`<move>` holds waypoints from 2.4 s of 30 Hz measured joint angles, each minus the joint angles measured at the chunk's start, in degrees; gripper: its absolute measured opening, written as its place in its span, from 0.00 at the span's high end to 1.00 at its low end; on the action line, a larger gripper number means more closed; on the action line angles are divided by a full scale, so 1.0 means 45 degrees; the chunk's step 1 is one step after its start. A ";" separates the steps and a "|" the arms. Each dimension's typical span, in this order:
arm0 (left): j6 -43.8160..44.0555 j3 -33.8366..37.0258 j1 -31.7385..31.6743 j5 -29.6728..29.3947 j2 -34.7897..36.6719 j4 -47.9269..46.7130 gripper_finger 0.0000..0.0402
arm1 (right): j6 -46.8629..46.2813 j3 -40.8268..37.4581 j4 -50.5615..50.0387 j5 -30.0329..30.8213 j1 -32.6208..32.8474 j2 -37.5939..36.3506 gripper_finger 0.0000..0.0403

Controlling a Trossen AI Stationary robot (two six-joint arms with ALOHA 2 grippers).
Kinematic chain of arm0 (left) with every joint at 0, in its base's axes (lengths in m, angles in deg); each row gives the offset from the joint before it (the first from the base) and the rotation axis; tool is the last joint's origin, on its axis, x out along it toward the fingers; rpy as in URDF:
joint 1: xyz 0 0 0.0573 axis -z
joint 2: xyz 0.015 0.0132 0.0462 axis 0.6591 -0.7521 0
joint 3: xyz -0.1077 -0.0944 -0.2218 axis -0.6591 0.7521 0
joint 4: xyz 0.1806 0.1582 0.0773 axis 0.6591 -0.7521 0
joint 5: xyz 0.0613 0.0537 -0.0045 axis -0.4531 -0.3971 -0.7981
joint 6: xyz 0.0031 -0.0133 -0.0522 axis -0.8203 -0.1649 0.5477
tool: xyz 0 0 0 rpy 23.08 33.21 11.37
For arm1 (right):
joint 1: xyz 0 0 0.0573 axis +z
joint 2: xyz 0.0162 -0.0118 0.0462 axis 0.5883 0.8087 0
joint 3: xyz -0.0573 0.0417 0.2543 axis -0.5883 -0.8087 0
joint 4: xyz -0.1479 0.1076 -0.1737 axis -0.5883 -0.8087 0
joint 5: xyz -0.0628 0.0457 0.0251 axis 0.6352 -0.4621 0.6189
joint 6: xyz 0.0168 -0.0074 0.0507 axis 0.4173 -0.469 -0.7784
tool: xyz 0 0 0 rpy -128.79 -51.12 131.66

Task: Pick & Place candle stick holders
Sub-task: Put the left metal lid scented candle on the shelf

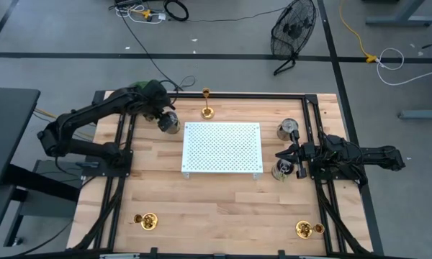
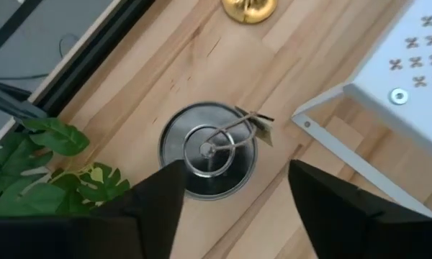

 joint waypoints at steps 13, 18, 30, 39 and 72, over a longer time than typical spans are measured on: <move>-0.0012 0.0000 -0.0629 0.0566 0.0013 -0.0054 0.09 | 0.0000 0.0002 0.0002 0.0000 0.0000 0.0002 0.95; -0.0020 0.0000 -0.0726 0.0570 0.0013 -0.0056 0.02 | -0.0004 -0.0003 0.0002 0.0000 0.0000 -0.0001 0.95; -0.0016 0.0000 -0.0726 0.0562 0.0018 -0.0273 0.00 | -0.0005 0.0000 0.0000 -0.0002 0.0000 -0.0002 0.95; -0.0427 0.0000 -0.0726 0.0834 0.0018 -0.0769 0.01 | -0.0001 -0.0003 0.0002 0.0000 0.0000 0.0002 0.95; -0.2635 -0.2506 -0.0740 0.0450 -0.2935 -0.2894 0.01 | -0.0001 -0.0002 -0.0002 0.0000 0.0000 -0.0002 0.95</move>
